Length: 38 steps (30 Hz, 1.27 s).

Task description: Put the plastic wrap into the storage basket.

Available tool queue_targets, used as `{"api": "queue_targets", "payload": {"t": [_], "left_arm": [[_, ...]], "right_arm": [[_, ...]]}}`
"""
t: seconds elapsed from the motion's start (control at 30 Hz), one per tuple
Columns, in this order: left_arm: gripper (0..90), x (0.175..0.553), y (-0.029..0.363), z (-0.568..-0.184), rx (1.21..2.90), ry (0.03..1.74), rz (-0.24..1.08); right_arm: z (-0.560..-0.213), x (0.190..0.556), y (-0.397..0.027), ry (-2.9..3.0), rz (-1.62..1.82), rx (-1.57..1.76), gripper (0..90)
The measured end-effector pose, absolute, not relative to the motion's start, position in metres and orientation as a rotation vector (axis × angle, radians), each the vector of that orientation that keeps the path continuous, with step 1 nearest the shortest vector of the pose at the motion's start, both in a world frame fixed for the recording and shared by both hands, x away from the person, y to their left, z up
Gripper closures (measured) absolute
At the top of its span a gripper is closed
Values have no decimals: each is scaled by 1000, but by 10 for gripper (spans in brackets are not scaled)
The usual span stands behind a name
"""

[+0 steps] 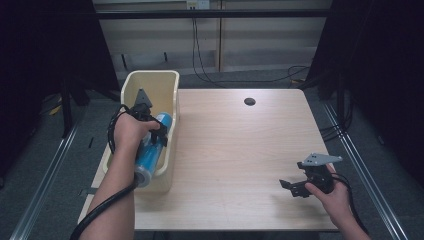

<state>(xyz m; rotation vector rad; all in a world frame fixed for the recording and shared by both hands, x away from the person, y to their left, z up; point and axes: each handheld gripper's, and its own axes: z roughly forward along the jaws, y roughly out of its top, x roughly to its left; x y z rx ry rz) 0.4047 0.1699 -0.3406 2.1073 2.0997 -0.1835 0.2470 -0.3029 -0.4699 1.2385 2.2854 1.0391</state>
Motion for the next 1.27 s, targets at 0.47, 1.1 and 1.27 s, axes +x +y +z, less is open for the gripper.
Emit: {"api": "queue_targets", "payload": {"t": [0.47, 1.1, 1.27], "left_arm": [[240, 397, 157, -301, 2041, 1925, -60], [132, 381, 90, -298, 2056, 1512, -42], [116, 380, 81, -303, 2067, 1480, -34]], "right_arm": [[-468, 246, -302, 2287, 1041, 1225, 43], [-468, 244, -304, 2276, 1056, 1236, 42], [-469, 246, -304, 2279, 1047, 1230, 42]]}}
